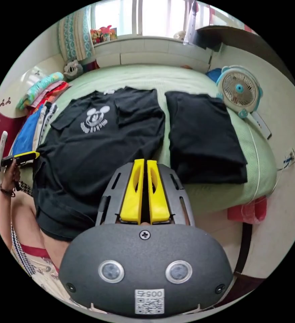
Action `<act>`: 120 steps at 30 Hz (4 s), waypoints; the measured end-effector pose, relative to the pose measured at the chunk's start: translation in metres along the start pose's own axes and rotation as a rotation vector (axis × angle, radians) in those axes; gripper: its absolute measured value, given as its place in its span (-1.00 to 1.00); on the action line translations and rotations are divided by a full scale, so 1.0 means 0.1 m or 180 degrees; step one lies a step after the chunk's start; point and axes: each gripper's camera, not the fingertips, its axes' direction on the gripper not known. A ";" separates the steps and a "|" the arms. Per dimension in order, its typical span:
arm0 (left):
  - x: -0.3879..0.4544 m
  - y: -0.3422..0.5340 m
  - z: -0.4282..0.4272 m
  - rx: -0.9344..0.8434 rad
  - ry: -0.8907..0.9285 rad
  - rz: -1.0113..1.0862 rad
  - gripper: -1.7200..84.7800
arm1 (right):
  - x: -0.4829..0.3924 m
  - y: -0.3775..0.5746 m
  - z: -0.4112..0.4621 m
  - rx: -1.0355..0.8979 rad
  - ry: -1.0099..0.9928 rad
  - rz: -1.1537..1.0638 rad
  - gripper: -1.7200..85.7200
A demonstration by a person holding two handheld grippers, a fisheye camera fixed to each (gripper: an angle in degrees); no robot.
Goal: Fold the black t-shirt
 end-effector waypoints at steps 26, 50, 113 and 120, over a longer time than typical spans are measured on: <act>0.15 -0.50 -0.33 0.0466 0.0279 0.0121 -0.65 | 0.46 0.18 -0.28 -0.0065 0.0057 0.0101 -0.82; -0.17 1.24 -0.55 -0.0441 -0.0105 0.0242 -0.91 | 0.80 0.96 -0.69 -0.0143 -0.0123 0.0286 -0.86; -0.46 4.13 -4.30 0.1015 0.0355 0.0033 -0.95 | 0.81 2.29 -3.41 0.0665 -0.0270 0.0336 -0.99; -0.59 4.39 -4.66 0.1102 0.0324 -0.0024 -0.95 | 0.66 2.47 -3.77 0.0676 -0.0388 0.0277 -1.00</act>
